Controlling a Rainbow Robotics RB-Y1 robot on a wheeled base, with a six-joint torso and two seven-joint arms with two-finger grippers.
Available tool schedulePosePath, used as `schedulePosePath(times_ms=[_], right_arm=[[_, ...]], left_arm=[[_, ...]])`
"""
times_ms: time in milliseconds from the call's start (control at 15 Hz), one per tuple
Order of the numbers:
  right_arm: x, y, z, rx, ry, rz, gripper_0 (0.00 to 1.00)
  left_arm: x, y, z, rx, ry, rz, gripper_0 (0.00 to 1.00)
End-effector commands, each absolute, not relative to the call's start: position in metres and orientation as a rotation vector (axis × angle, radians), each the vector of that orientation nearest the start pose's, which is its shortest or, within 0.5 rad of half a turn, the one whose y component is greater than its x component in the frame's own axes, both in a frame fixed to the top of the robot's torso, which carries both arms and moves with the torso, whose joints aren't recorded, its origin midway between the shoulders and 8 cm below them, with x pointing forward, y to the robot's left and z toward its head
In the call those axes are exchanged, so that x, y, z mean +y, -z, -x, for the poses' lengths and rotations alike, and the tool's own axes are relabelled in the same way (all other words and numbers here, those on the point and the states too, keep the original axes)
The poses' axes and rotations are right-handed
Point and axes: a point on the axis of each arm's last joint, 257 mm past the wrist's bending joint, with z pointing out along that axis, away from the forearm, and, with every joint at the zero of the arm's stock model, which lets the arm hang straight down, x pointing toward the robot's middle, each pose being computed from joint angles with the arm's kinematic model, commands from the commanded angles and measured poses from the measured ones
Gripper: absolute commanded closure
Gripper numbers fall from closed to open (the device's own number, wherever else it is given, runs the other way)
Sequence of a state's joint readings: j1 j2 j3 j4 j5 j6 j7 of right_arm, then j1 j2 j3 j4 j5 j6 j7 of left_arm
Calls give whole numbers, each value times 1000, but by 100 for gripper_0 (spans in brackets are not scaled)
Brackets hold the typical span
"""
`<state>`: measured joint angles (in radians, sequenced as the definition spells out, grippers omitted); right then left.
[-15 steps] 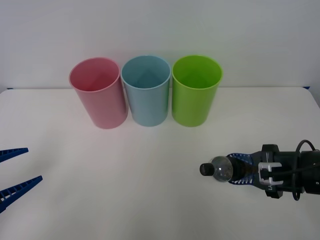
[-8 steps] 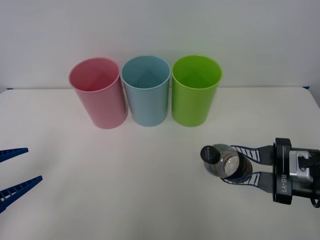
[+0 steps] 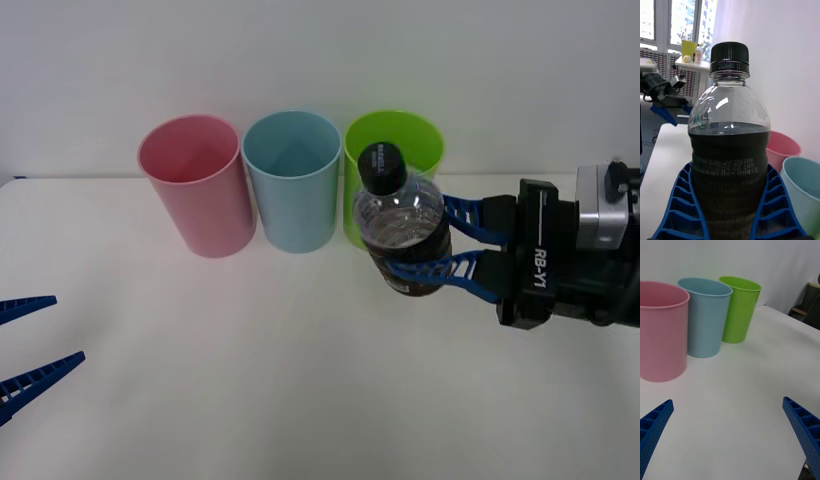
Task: Put cans in the blue bin and PET bottles in the pink bin and trash in the green bin.
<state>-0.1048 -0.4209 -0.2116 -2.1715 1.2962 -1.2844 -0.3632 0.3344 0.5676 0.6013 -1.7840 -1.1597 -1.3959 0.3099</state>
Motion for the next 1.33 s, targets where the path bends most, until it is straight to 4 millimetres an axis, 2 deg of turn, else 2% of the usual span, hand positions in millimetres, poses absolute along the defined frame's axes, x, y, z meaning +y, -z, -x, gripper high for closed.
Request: schedulePosePath(times_ms=[67, 267, 600, 1133, 1333], right_arm=[[-38, -16, -355, 1044, -762, 1162, 100], [7, -37, -392, 1067, -784, 1110, 100], [79, -49, -451, 1126, -787, 1030, 100], [171, -49, -530, 1234, -759, 956, 100], [197, -38, -547, 1273, -749, 924, 100]], left_arm=[[324, 162, -318, 1683, 652, -724, 0], [324, 162, -318, 1683, 652, -724, 0], [324, 162, -318, 1683, 652, -724, 0], [324, 162, -318, 1683, 652, -724, 0], [324, 162, -318, 1683, 652, -724, 0]])
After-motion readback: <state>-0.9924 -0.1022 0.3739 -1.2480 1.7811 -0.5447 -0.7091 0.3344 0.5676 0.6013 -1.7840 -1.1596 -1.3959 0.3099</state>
